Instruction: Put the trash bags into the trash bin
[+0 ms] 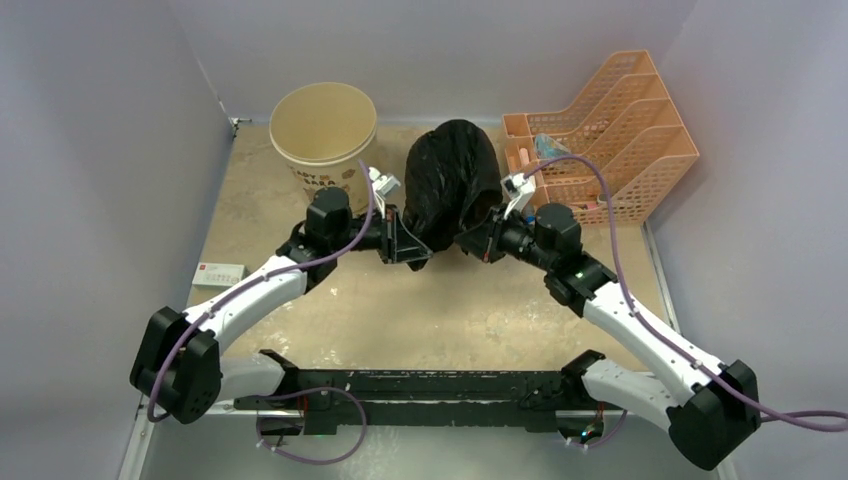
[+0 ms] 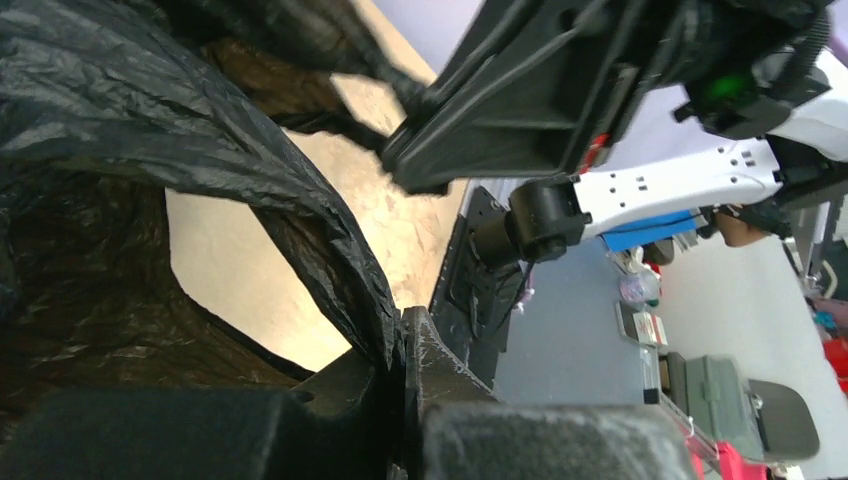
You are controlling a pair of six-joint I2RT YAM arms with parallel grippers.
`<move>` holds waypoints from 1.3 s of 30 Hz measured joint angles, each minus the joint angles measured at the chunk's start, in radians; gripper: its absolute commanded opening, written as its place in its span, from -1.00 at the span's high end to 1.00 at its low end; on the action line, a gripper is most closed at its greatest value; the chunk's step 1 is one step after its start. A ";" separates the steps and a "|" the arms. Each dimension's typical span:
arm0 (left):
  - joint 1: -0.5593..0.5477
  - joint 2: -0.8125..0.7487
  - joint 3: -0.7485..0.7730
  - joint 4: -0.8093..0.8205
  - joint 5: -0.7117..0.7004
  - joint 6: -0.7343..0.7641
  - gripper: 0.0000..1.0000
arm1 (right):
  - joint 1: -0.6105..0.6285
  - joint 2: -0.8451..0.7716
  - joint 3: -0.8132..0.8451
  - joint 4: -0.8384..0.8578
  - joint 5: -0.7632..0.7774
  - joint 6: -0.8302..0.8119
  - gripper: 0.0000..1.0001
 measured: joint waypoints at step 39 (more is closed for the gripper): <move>-0.099 0.080 -0.273 0.447 0.104 -0.207 0.74 | 0.027 0.364 -0.343 1.065 -0.372 0.712 0.91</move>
